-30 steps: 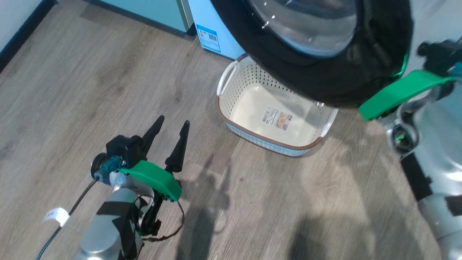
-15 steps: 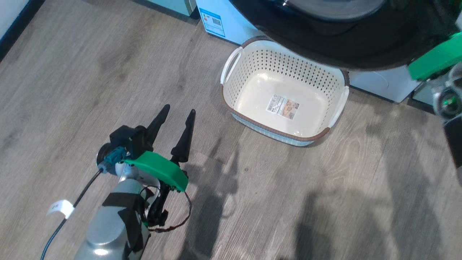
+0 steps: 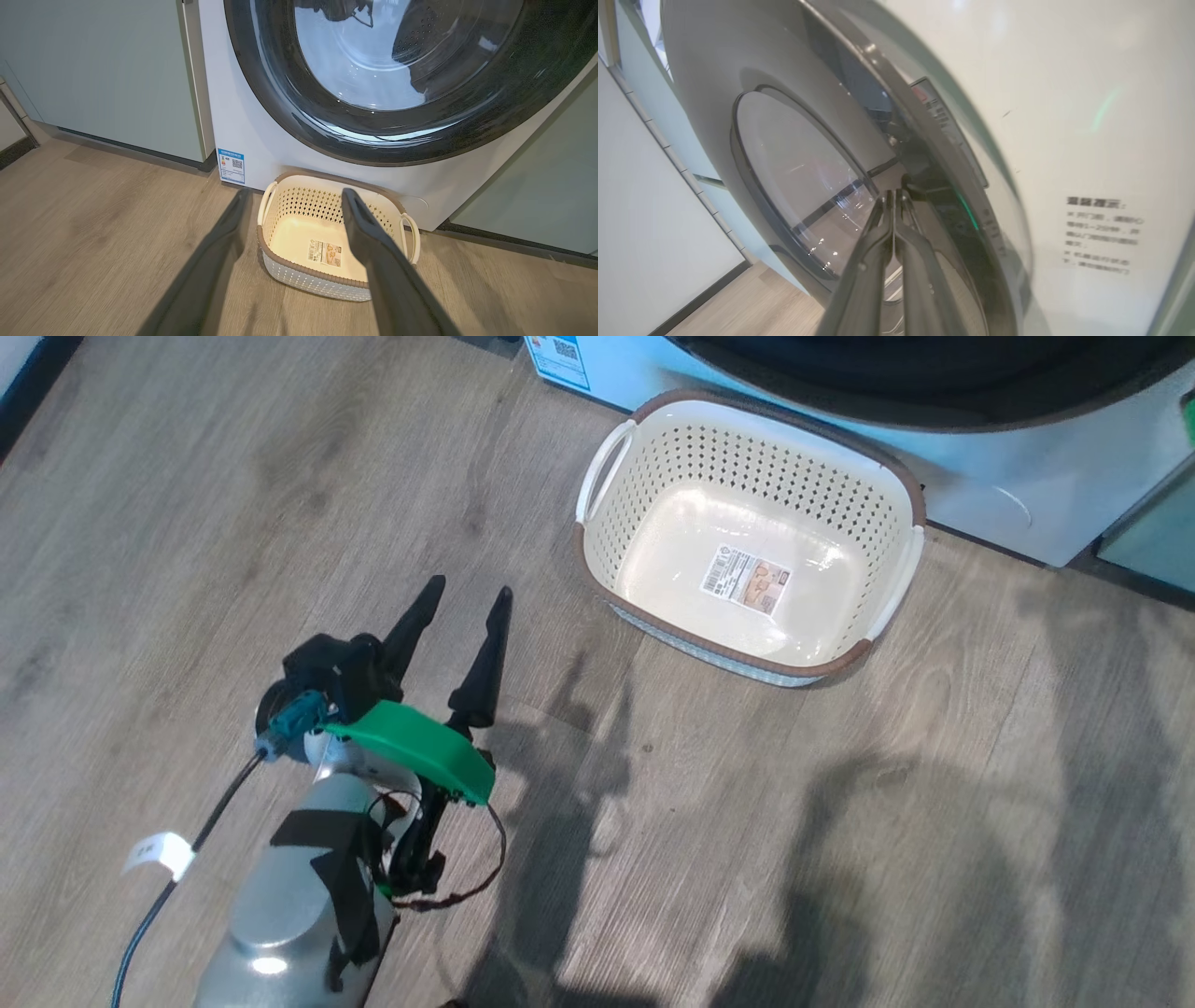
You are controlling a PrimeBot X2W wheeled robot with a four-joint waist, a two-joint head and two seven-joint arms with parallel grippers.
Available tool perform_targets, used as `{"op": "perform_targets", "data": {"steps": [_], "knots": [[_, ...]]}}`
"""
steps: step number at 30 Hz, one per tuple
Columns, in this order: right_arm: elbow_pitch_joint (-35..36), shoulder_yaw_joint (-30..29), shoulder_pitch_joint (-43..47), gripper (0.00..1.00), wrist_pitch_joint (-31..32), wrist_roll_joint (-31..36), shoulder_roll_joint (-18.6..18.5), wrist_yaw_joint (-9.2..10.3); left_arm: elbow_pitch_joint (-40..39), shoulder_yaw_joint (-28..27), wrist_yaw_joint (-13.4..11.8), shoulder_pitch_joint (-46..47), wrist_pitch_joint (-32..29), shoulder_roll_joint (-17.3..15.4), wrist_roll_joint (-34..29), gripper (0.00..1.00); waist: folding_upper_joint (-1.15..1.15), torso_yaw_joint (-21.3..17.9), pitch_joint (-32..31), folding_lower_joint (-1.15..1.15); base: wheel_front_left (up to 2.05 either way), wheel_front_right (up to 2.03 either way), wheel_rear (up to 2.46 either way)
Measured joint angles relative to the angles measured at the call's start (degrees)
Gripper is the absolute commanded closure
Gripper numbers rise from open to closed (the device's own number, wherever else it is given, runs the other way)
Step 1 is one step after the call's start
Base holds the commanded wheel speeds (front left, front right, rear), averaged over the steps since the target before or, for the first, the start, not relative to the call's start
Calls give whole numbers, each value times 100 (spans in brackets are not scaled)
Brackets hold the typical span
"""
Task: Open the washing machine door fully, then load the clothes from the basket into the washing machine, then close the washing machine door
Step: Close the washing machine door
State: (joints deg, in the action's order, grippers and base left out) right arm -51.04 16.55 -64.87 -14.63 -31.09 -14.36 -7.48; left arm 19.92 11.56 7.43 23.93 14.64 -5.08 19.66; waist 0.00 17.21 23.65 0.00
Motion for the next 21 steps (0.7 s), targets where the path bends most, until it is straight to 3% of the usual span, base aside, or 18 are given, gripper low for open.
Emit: {"op": "perform_targets", "data": {"steps": [21], "knots": [[-57,-203,-21,100,0,297,-116,0,33,32,0,27,0,66,-8,0,0,108,-9,0,0,0,0]]}}
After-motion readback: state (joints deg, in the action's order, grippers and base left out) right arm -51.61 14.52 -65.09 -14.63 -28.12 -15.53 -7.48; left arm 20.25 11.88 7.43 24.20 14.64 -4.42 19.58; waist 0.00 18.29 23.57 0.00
